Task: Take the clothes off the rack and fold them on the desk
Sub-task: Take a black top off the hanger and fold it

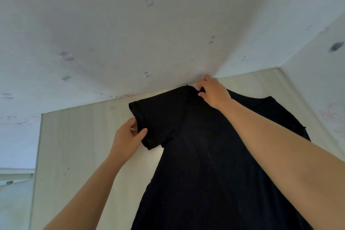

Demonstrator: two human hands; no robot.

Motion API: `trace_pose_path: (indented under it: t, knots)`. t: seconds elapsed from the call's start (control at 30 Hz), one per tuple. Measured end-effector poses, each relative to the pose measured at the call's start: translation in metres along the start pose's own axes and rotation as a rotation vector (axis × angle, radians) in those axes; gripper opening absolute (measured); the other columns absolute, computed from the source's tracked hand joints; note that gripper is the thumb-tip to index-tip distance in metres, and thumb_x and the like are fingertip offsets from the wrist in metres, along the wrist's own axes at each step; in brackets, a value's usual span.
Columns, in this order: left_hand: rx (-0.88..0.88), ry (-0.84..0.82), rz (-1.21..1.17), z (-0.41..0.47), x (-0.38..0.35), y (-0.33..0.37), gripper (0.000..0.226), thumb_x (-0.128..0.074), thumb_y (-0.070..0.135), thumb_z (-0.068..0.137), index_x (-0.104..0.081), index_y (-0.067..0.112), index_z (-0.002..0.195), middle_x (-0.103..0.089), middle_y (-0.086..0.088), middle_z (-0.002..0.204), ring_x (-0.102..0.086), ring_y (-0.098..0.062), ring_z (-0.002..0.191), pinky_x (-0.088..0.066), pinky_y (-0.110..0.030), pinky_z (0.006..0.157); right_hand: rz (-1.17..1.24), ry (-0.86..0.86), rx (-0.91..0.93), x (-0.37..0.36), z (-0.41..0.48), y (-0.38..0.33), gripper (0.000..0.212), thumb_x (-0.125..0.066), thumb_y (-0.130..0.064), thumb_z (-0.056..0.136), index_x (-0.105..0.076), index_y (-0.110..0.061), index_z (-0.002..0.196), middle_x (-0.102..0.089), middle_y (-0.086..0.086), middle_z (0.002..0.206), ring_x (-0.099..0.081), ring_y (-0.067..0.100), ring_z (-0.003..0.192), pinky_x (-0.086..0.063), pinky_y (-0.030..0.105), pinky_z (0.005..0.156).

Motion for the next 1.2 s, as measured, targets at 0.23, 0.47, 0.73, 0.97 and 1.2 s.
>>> trace_pose_path:
  t: [0.23, 0.47, 0.73, 0.97, 1.2]
  knots:
    - [-0.197, -0.101, -0.117, -0.049, -0.015, 0.11, 0.005, -0.063, 0.014, 0.088, -0.06, 0.017, 0.092, -0.068, -0.004, 0.087, -0.065, -0.022, 0.079, -0.053, -0.036, 0.074, 0.272, 0.185, -0.031, 0.065, -0.037, 0.033, 0.004, -0.056, -0.019, 0.094, -0.056, -0.018, 0.098, -0.046, -0.008, 0.079, -0.045, 0.009, 0.068, -0.035, 0.024, 0.065]
    - [-0.318, -0.794, 0.063, -0.148, -0.179, 0.145, 0.035, -0.066, 0.04, 0.087, -0.057, 0.039, 0.121, -0.06, 0.023, 0.112, -0.059, 0.008, 0.099, -0.049, -0.013, 0.087, 0.621, -0.064, -0.472, 0.037, -0.127, 0.14, 0.024, -0.051, -0.015, 0.098, -0.055, -0.011, 0.121, -0.063, 0.006, 0.092, -0.063, 0.02, 0.076, -0.054, 0.036, 0.078]
    - [-0.408, -0.367, 0.154, -0.072, -0.161, 0.128, 0.018, -0.054, 0.017, 0.095, -0.065, 0.03, 0.1, -0.062, 0.017, 0.101, -0.057, 0.001, 0.09, -0.045, -0.011, 0.079, 0.917, -0.097, -0.74, -0.01, -0.244, 0.151, 0.037, -0.05, -0.034, 0.099, -0.055, -0.006, 0.123, -0.066, 0.01, 0.099, -0.066, 0.021, 0.088, -0.057, 0.035, 0.083]
    - [-0.61, -0.267, 0.391, 0.035, -0.188, 0.203, 0.034, -0.043, 0.011, 0.099, -0.054, 0.028, 0.126, -0.057, -0.001, 0.119, -0.055, -0.012, 0.096, -0.044, -0.027, 0.087, 0.849, -0.044, -0.782, -0.028, -0.281, 0.123, 0.051, -0.077, -0.043, 0.077, -0.054, -0.019, 0.115, -0.066, -0.003, 0.093, -0.061, 0.006, 0.086, -0.045, 0.017, 0.068]
    - [-0.641, -0.607, 0.565, 0.071, -0.27, 0.237, 0.047, -0.058, 0.018, 0.095, -0.042, 0.023, 0.139, -0.05, 0.002, 0.137, -0.053, -0.022, 0.115, -0.042, -0.035, 0.101, 0.926, -0.166, -0.716, -0.046, -0.291, 0.111, 0.045, -0.087, -0.038, 0.064, -0.066, -0.019, 0.1, -0.071, -0.007, 0.092, -0.067, 0.005, 0.084, -0.057, 0.027, 0.082]
Point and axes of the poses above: each hand's wrist, its own z-axis towards the middle knuckle, its own x-axis out of the back of the hand, y = z × x, the point moved 10 cm from there along z, towards the middle knuckle
